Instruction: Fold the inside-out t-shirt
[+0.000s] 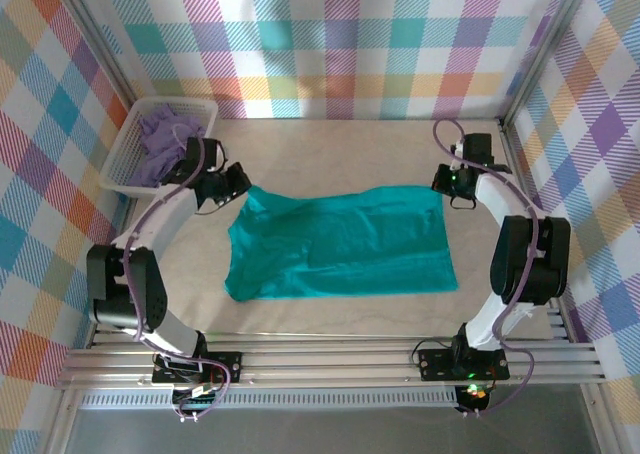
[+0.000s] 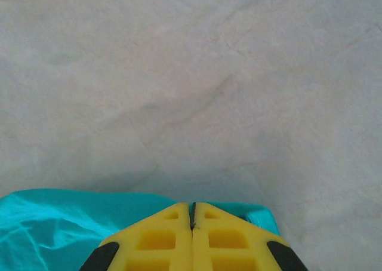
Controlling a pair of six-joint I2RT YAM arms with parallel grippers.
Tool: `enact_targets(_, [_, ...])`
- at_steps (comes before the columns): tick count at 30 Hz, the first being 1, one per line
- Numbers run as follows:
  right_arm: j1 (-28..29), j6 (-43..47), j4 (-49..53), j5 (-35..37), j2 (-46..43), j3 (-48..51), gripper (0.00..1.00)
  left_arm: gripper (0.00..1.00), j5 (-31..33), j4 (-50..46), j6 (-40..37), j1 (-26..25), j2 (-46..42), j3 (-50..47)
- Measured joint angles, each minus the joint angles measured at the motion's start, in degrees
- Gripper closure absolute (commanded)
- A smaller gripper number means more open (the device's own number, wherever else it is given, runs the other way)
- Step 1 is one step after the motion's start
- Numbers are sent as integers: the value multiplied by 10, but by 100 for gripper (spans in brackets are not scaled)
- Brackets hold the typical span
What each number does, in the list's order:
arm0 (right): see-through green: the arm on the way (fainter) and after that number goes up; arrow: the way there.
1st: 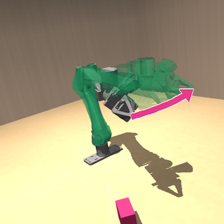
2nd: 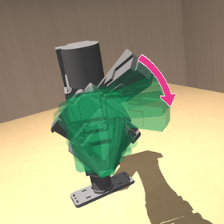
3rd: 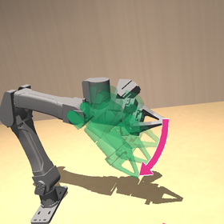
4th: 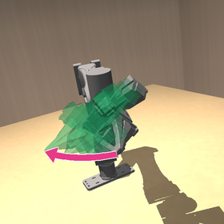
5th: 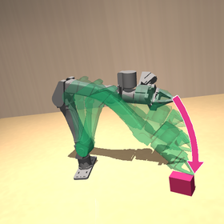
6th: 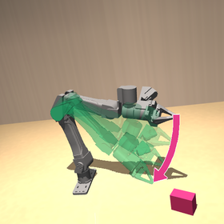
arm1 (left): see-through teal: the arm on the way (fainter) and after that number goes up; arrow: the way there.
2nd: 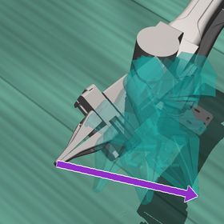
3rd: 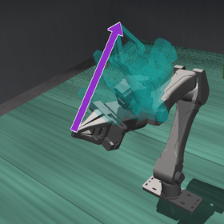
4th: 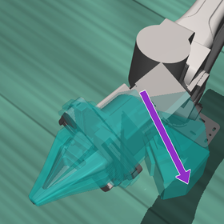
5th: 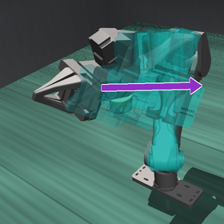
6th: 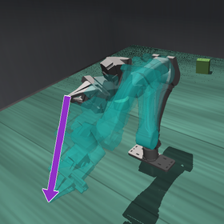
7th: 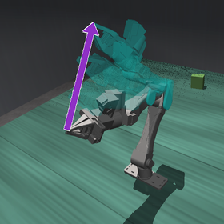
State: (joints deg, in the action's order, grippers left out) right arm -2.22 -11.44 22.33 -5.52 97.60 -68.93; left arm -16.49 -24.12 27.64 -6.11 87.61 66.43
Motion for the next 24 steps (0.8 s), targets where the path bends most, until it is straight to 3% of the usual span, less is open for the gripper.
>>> enact_targets(12, [0, -5, 11, 39, -66, 101, 97, 100, -29, -63, 9, 0, -155, -143])
enact_targets(24, [0, -27, 38, 49, -106, 166, 97, 100, -24, -89, 10, 0, -180, -184])
